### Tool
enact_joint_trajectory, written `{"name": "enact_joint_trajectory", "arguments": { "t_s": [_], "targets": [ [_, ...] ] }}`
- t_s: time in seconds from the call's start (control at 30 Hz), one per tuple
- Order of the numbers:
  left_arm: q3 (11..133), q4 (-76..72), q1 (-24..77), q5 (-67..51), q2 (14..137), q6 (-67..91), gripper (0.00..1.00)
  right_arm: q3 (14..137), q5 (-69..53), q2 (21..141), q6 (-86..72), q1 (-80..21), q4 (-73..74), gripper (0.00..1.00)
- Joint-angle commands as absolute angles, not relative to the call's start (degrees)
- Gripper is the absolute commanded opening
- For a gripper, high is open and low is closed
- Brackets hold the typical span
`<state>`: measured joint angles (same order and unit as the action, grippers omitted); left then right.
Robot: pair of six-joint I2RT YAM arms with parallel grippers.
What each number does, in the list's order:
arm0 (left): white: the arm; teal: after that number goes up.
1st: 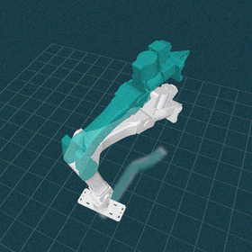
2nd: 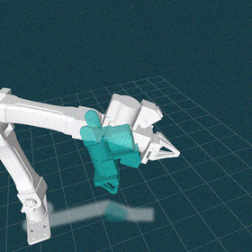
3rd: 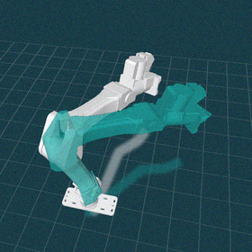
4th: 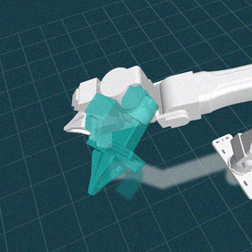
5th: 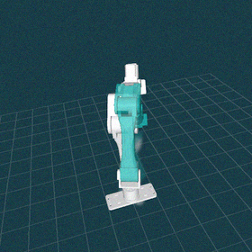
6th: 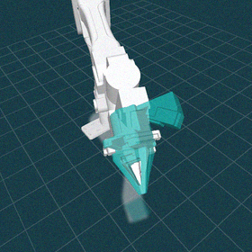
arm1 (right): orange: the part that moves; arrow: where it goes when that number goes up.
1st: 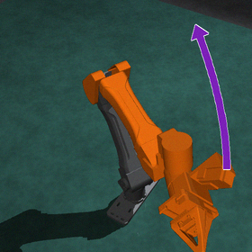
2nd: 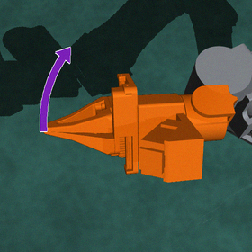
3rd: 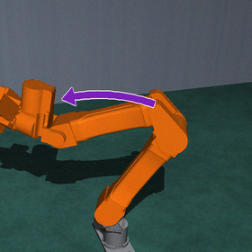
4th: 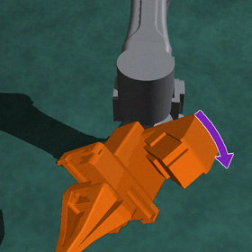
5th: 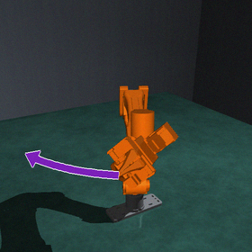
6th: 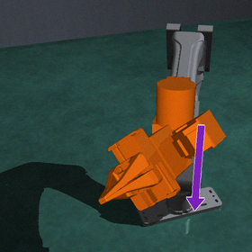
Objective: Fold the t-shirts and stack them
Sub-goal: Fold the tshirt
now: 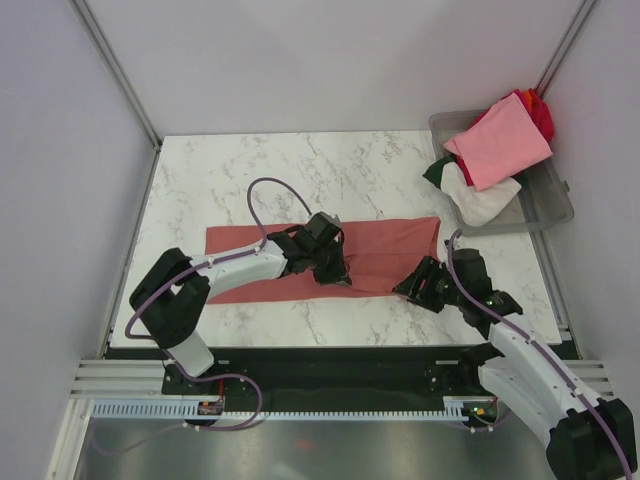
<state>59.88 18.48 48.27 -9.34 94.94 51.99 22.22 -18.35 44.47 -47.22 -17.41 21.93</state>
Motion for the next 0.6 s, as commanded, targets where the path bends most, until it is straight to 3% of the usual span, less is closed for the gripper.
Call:
{"name": "enact_joint_trajectory", "arguments": {
  "t_s": [0.0, 0.4, 0.57],
  "targets": [
    [60.64, 20.04, 47.38, -12.22, 91.32, 50.10, 0.02, 24.70, -20.65, 42.63, -50.01, -17.58, 23.11, 0.63],
    [61.34, 21.09, 44.83, -15.64, 95.27, 48.61, 0.03, 25.23, -11.43, 45.26, -44.65, -17.58, 25.32, 0.67],
    [61.61, 21.97, 44.74, -13.89, 97.65, 47.02, 0.31, 25.22, -9.85, 49.74, -42.89, -17.58, 22.32, 0.66]
  ]
}}
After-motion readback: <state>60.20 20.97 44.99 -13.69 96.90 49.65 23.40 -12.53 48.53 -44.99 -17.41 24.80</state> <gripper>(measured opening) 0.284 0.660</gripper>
